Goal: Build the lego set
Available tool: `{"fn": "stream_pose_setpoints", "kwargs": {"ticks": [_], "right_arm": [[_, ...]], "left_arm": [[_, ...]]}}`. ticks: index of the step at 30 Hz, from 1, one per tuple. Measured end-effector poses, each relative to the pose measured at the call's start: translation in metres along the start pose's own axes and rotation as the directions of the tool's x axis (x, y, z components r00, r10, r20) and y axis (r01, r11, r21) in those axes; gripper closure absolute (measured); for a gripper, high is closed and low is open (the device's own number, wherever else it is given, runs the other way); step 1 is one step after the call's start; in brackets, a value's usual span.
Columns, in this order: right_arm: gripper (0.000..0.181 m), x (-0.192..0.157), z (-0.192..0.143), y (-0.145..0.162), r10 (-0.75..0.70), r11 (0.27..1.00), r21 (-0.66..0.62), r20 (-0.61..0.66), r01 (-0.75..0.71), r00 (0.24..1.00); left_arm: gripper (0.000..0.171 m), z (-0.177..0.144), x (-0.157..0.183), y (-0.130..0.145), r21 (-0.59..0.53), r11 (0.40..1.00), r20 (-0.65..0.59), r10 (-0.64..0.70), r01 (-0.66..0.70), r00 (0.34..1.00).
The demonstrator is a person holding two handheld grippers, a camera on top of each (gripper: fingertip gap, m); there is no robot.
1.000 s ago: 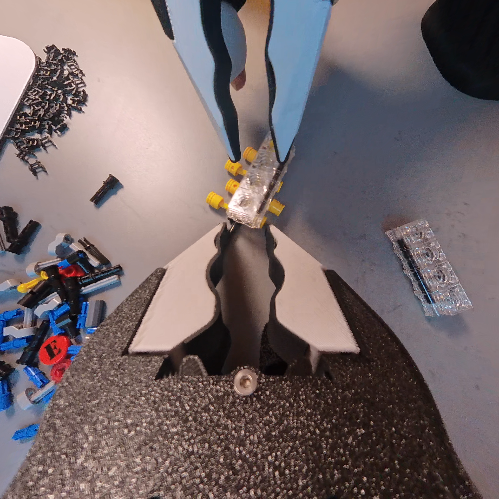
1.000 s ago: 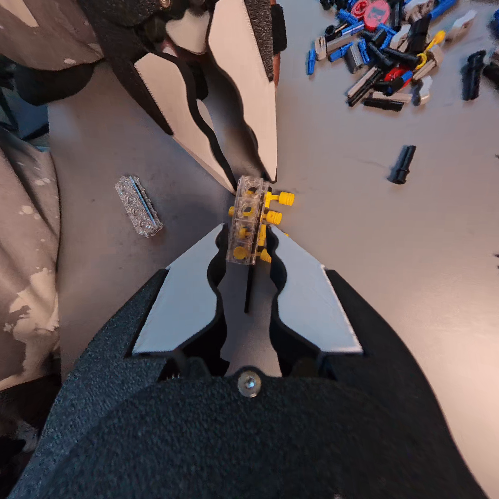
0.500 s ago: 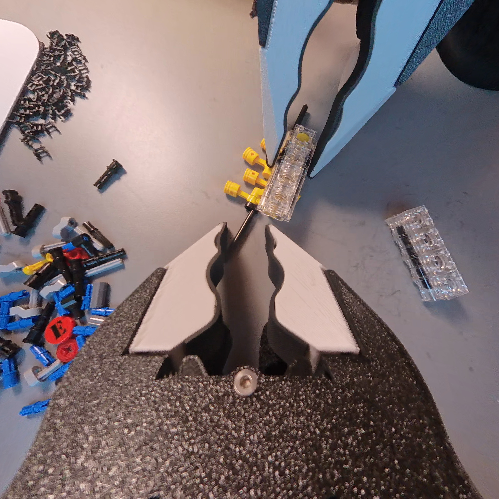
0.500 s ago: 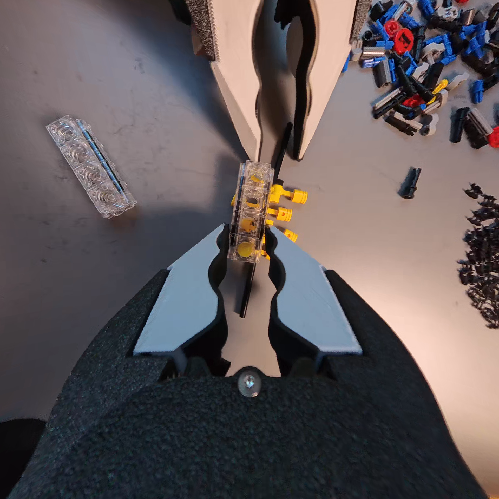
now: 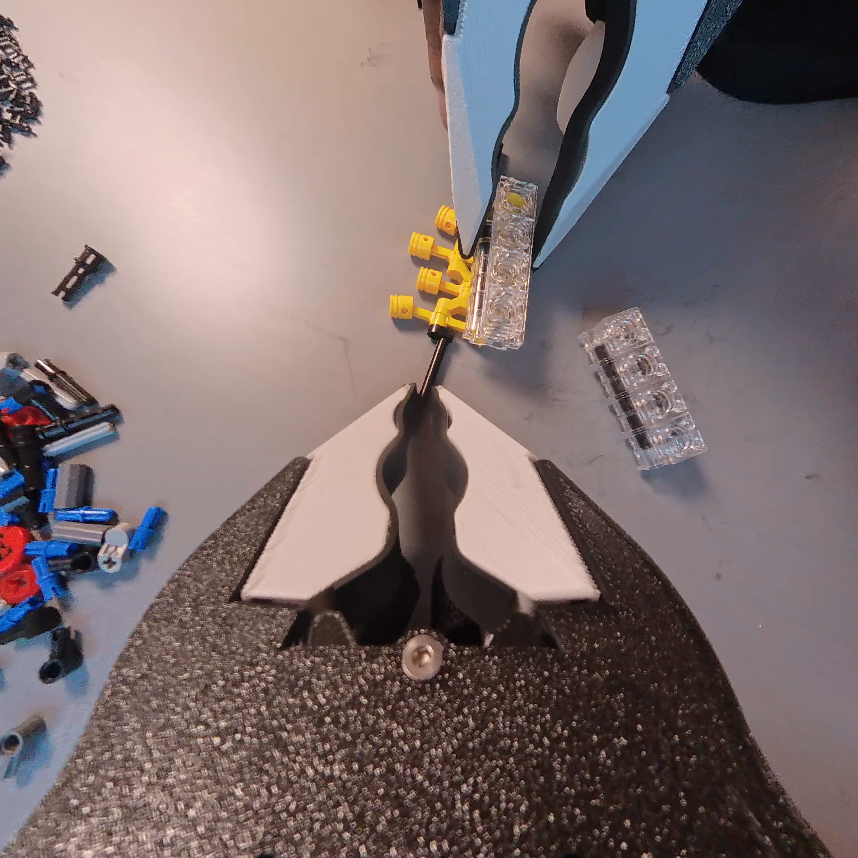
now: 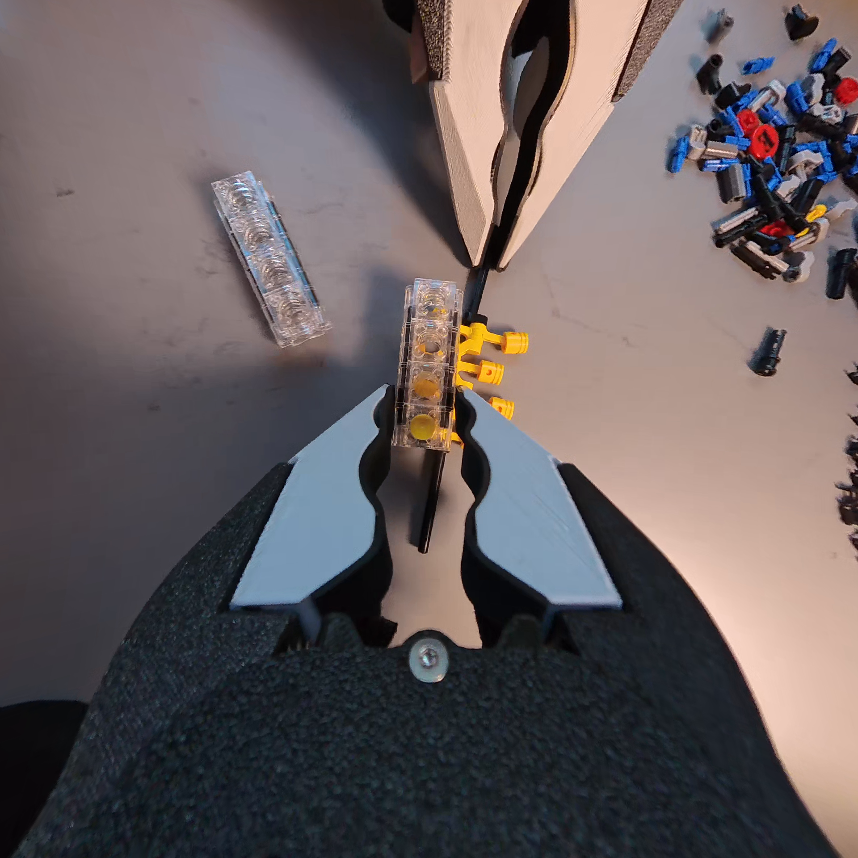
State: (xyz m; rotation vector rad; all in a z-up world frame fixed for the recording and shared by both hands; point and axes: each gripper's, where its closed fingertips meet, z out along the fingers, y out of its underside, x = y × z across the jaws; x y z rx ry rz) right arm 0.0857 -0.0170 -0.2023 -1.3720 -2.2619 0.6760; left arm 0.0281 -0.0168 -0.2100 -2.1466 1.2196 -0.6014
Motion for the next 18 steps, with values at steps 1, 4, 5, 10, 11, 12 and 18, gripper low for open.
{"fn": "stream_pose_setpoints", "kwargs": {"ticks": [1,4,5,10,11,12,18], "right_arm": [[0.156,-0.003,0.0,-0.001,-0.015,1.0,0.003,0.005,0.015,1.0],[0.156,-0.01,0.002,-0.004,-0.037,0.999,0.008,0.019,0.037,0.999],[0.157,-0.011,0.002,-0.004,-0.038,0.999,0.01,0.023,0.038,0.999],[0.157,-0.011,0.002,-0.005,-0.026,1.0,0.017,0.03,0.025,0.999],[0.157,-0.01,0.002,-0.006,-0.022,1.0,0.018,0.028,0.021,0.999],[0.157,-0.009,0.002,-0.006,-0.019,1.0,0.018,0.027,0.018,0.999],[0.157,-0.006,0.002,-0.008,-0.014,1.0,0.015,0.022,0.013,1.0]], "left_arm": [[0.166,0.0,0.003,0.001,0.01,1.0,-0.001,-0.008,0.008,1.0],[0.167,-0.002,0.011,0.004,0.033,0.999,0.001,-0.027,0.027,1.0],[0.167,-0.003,0.014,0.005,0.039,0.999,-0.002,-0.033,0.033,0.999],[0.167,-0.005,0.02,0.008,0.046,0.998,-0.011,-0.05,0.051,0.999],[0.167,-0.006,0.02,0.008,0.047,0.998,-0.012,-0.049,0.05,0.999],[0.167,-0.006,0.021,0.009,0.046,0.998,-0.014,-0.048,0.049,0.999],[0.167,-0.007,0.021,0.01,0.045,0.998,-0.013,-0.04,0.041,0.999]]}}
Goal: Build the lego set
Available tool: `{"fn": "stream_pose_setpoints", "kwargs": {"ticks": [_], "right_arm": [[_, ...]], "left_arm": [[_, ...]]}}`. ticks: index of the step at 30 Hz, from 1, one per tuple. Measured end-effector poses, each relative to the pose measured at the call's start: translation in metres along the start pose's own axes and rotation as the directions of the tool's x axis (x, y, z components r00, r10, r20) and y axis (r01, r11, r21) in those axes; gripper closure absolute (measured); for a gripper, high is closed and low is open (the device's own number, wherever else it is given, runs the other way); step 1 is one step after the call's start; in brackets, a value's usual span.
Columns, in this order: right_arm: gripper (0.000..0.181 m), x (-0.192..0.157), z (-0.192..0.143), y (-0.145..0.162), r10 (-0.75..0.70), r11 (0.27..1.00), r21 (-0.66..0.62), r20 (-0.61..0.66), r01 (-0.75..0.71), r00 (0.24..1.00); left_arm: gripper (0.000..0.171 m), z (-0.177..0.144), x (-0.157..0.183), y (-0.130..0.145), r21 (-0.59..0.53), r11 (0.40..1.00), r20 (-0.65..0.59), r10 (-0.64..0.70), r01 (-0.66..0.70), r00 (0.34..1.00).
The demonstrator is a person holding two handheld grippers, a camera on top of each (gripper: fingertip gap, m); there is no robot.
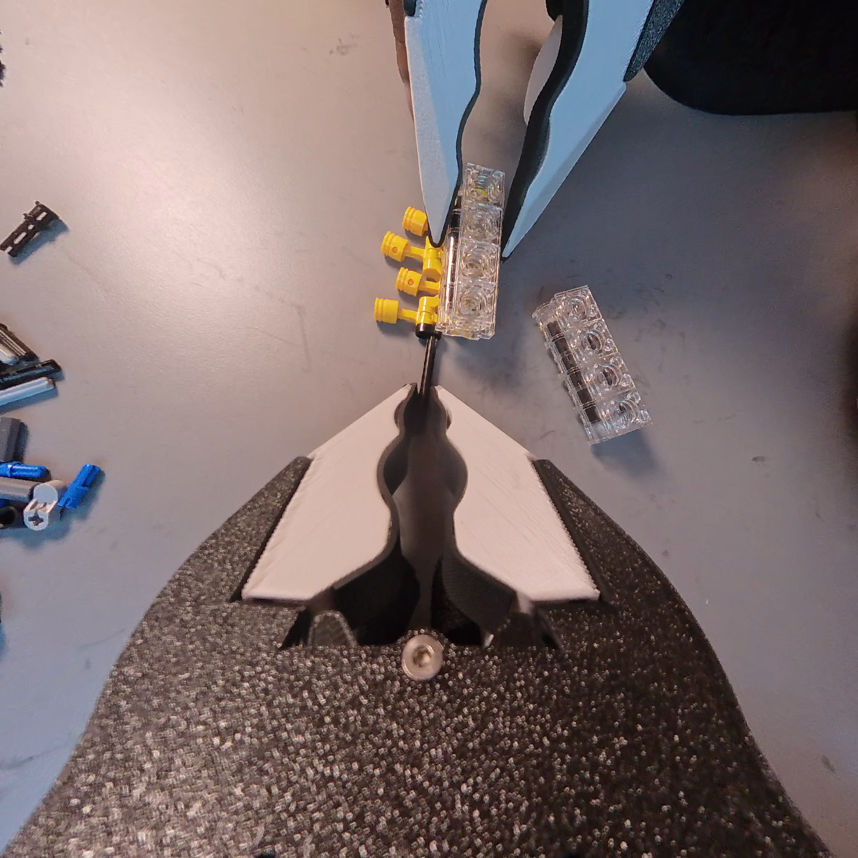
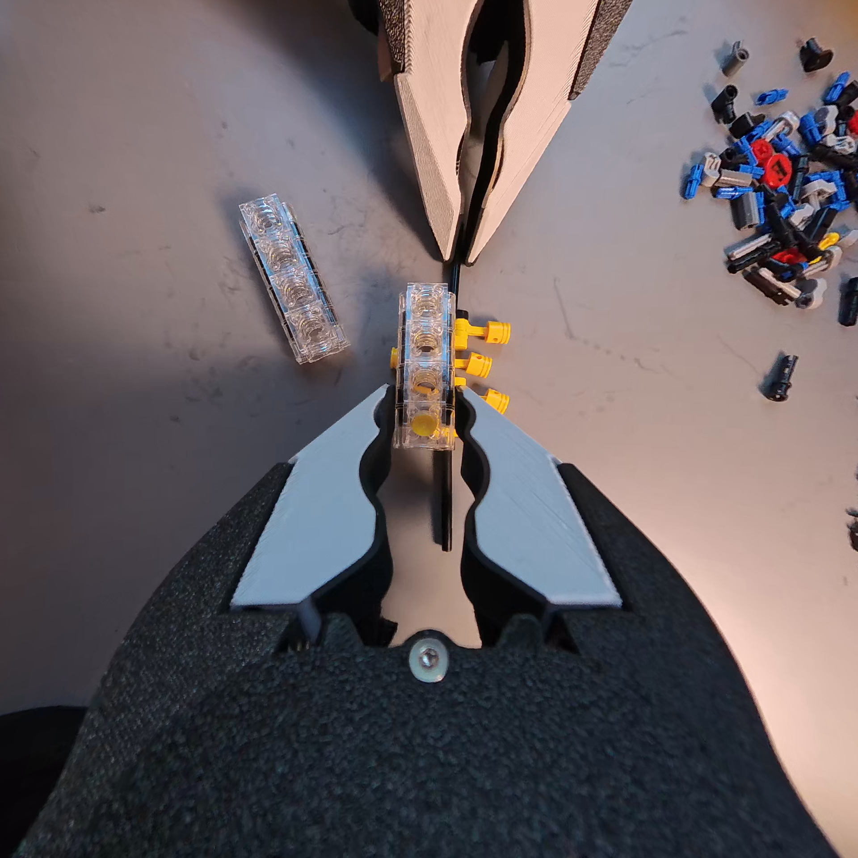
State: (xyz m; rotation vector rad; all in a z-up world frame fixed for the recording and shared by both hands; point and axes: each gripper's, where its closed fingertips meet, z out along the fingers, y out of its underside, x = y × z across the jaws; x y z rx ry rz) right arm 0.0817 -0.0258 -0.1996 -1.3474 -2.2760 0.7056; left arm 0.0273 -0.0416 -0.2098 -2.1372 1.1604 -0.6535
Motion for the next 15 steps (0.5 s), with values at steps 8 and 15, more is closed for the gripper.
{"fn": "stream_pose_setpoints", "kwargs": {"ticks": [8,15], "right_arm": [[0.157,0.0019,-0.0037,-0.0039,0.043,0.998,0.051,-0.002,-0.043,0.999],[0.157,0.0047,-0.005,-0.0048,0.08,0.993,0.092,-0.003,-0.079,0.997]], "left_arm": [[0.167,-0.0003,0.0001,0.0003,0.009,1.0,-0.005,-0.005,0.005,1.0],[0.167,-0.0001,0.0001,-0.0001,0.017,1.0,-0.012,-0.012,0.012,1.0]]}}
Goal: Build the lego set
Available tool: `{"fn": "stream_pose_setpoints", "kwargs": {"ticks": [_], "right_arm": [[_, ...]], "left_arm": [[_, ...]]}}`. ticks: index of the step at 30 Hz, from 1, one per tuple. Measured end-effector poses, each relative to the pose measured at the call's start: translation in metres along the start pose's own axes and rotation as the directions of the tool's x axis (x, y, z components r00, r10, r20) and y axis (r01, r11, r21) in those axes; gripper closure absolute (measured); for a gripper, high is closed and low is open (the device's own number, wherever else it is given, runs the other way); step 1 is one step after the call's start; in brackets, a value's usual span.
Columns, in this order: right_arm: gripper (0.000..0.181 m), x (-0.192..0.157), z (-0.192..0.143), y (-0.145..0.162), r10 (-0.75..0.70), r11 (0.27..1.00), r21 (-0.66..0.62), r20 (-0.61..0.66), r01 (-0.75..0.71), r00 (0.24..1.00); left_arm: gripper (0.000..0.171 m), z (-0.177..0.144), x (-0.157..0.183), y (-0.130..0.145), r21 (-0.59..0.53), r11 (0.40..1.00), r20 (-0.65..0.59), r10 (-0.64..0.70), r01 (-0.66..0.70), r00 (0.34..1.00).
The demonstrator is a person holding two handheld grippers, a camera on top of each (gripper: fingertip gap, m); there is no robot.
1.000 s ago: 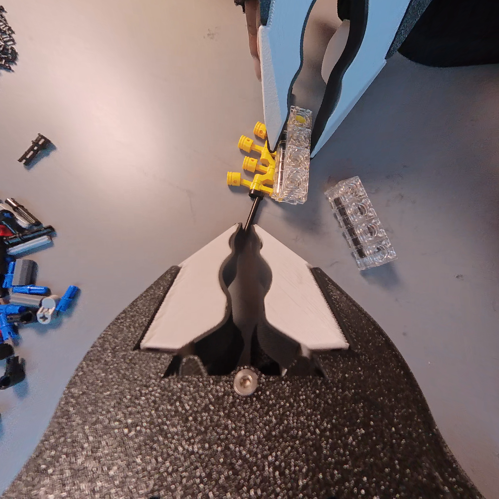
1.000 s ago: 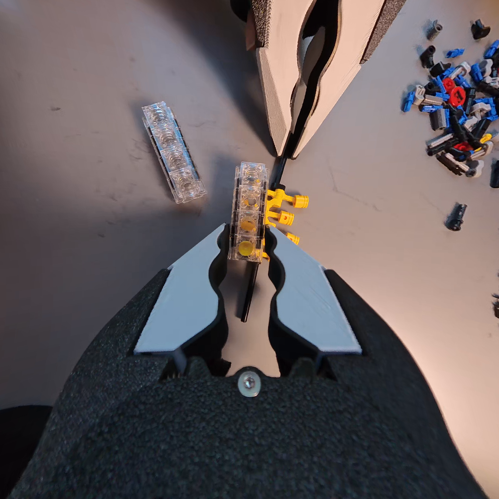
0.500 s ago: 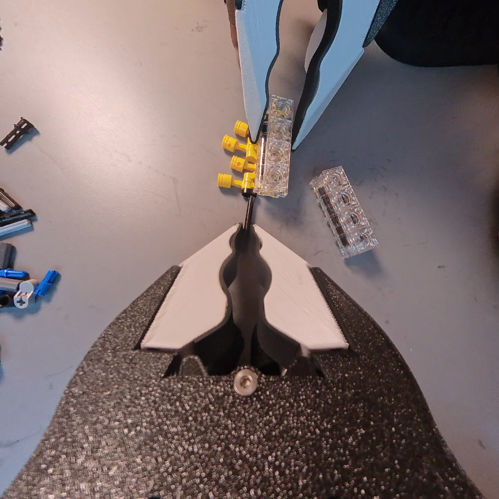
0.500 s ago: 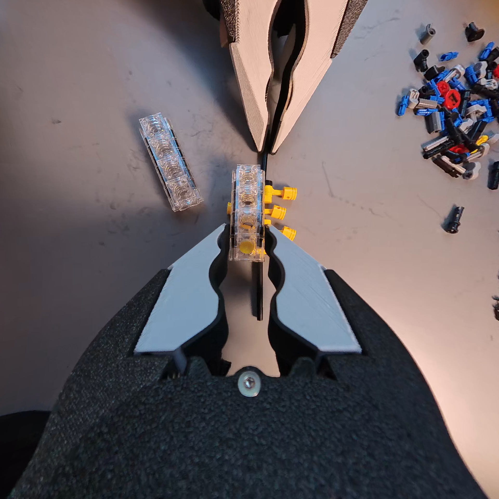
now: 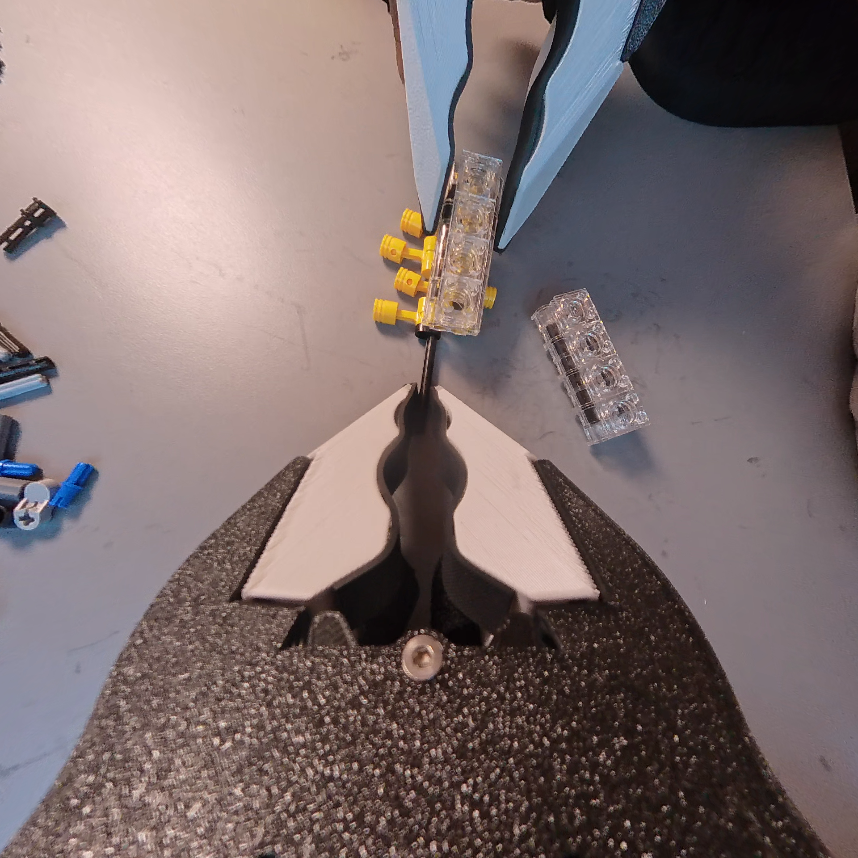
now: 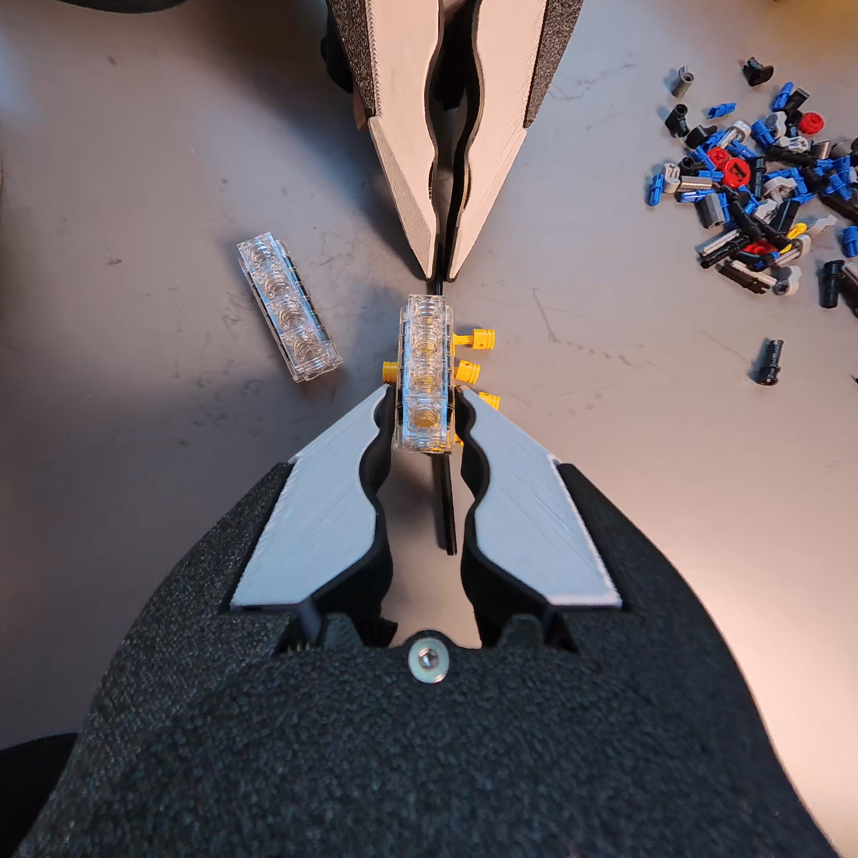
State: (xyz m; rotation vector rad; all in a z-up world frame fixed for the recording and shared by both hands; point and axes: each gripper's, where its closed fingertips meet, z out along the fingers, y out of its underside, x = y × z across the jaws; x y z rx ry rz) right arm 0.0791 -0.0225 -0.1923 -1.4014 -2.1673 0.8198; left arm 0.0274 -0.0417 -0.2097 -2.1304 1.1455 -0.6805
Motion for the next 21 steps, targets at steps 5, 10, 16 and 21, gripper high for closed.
{"fn": "stream_pose_setpoints", "kwargs": {"ticks": [5,10,16,21], "right_arm": [[0.157,-0.001,0.0,0.0,-0.005,1.0,0.002,0.003,0.005,1.0],[0.157,-0.003,0.001,0.001,-0.027,1.0,-0.015,0.015,0.028,1.0],[0.156,-0.006,0.004,0.006,-0.071,0.996,-0.059,0.005,0.071,0.997],[0.156,-0.005,0.006,0.013,-0.084,0.993,-0.09,-0.015,0.083,0.996]], "left_arm": [[0.167,0.0,0.0,0.0,0.004,1.0,-0.004,-0.004,0.004,1.0],[0.167,0.0,0.0,0.0,0.004,1.0,0.0,0.005,-0.005,1.0],[0.167,0.0,0.0,0.0,-0.003,1.0,0.012,0.021,-0.02,1.0],[0.167,0.0,0.0,0.0,-0.006,0.999,0.021,0.031,-0.031,0.999]]}}
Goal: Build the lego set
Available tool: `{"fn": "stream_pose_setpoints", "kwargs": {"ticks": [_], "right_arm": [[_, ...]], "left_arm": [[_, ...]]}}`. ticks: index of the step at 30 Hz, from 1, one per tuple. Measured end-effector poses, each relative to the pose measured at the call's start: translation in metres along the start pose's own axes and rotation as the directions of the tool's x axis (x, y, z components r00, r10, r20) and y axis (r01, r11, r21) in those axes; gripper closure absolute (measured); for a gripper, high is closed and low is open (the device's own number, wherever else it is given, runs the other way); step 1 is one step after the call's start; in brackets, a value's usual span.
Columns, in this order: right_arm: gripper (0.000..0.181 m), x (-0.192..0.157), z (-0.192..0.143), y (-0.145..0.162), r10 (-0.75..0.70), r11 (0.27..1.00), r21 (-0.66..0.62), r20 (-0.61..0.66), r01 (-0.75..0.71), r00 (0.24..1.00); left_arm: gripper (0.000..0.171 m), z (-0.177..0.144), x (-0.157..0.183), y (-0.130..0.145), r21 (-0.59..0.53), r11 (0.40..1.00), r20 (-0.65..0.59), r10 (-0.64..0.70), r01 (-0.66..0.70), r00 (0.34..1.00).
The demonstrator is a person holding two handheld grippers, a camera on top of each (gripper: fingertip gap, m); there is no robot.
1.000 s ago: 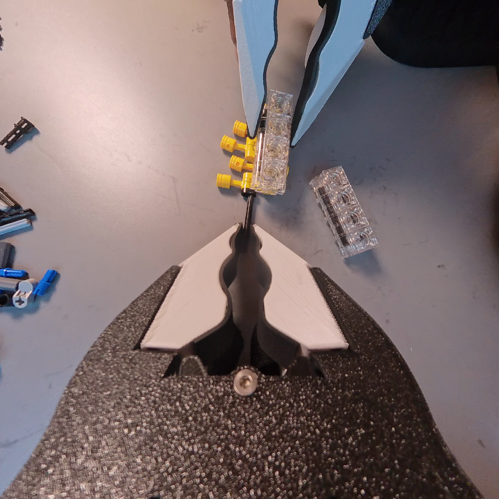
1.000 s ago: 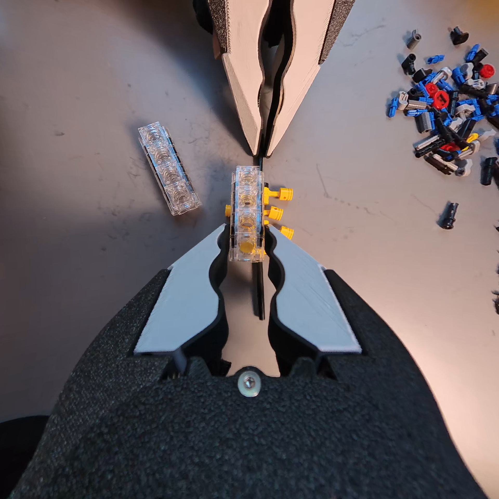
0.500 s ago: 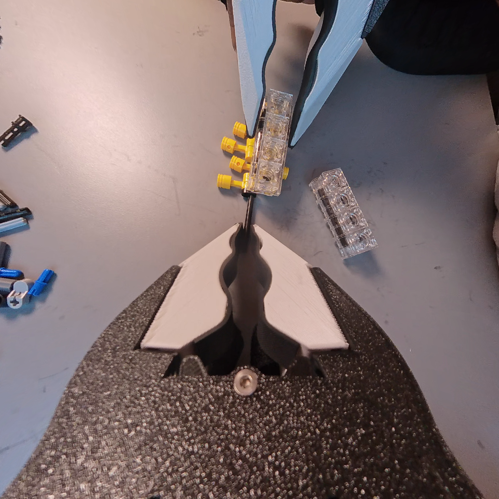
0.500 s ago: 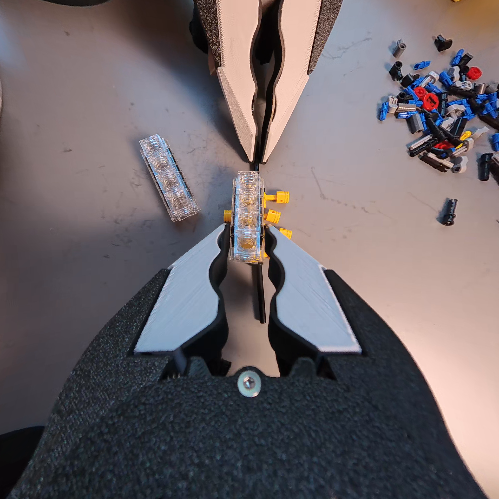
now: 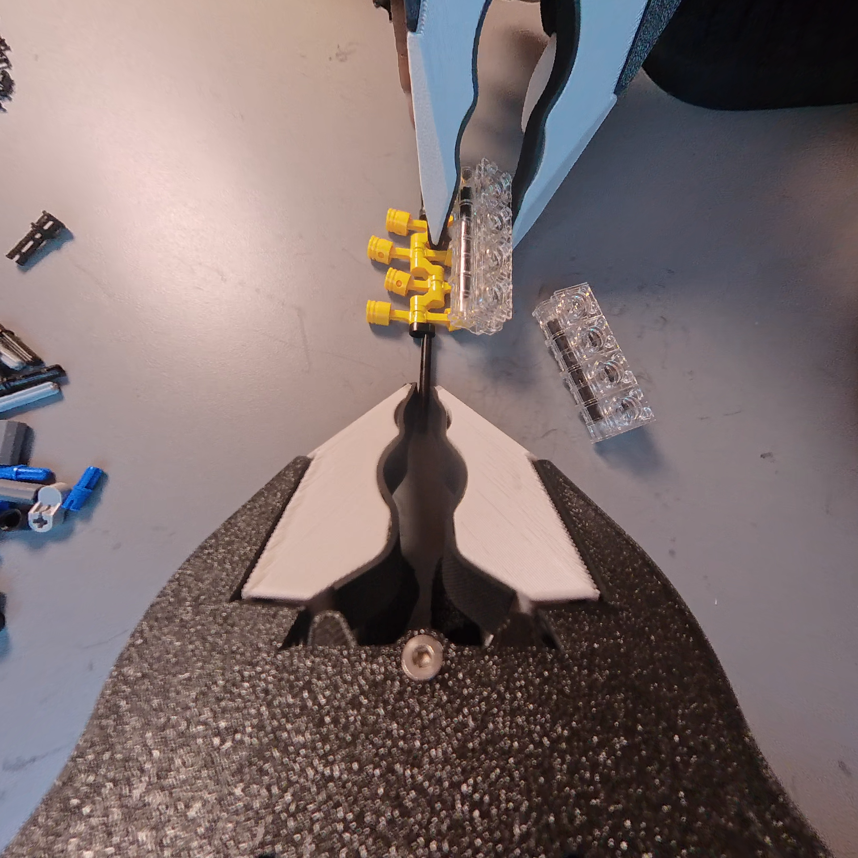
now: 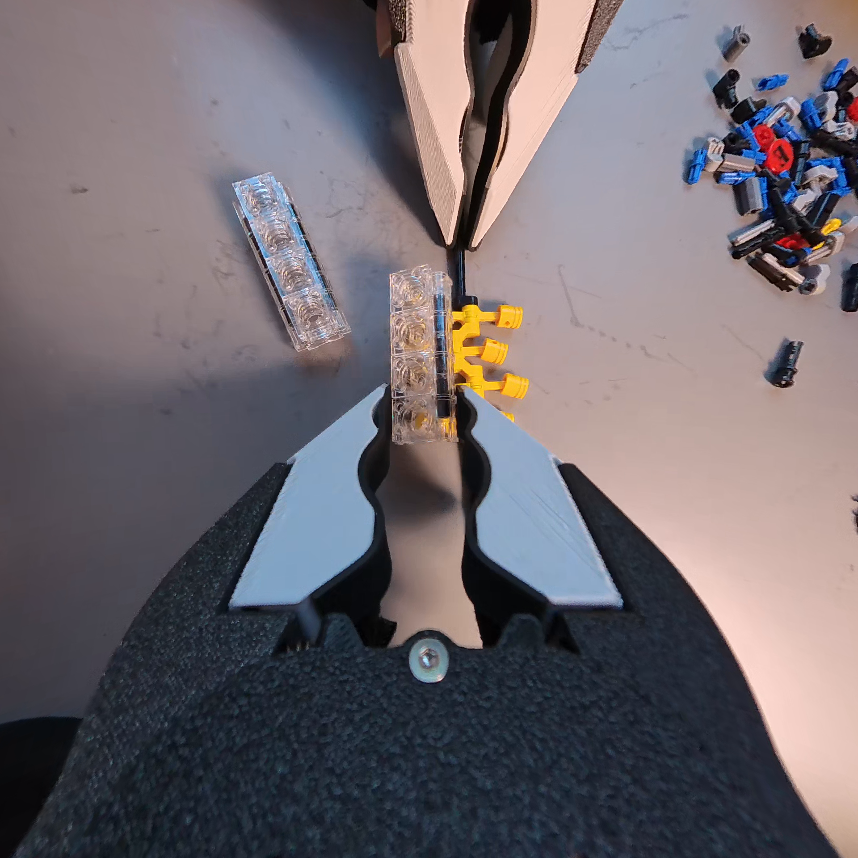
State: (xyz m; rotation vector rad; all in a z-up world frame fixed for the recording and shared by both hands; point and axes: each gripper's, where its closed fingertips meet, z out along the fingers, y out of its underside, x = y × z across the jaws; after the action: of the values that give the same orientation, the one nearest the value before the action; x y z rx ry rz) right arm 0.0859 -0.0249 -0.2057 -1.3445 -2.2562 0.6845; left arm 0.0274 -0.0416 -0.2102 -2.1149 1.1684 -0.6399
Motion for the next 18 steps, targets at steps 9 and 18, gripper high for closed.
{"fn": "stream_pose_setpoints", "kwargs": {"ticks": [9,18], "right_arm": [[0.155,0.006,-0.002,-0.004,0.003,1.0,0.03,-0.034,-0.002,0.999],[0.156,0.007,-0.013,-0.014,-0.019,0.989,0.147,-0.082,0.031,0.996]], "left_arm": [[0.167,0.0,0.0,0.0,0.011,1.0,0.0,0.016,-0.016,1.0],[0.167,-0.001,0.001,0.001,0.027,1.0,-0.024,0.014,-0.013,1.0]]}}
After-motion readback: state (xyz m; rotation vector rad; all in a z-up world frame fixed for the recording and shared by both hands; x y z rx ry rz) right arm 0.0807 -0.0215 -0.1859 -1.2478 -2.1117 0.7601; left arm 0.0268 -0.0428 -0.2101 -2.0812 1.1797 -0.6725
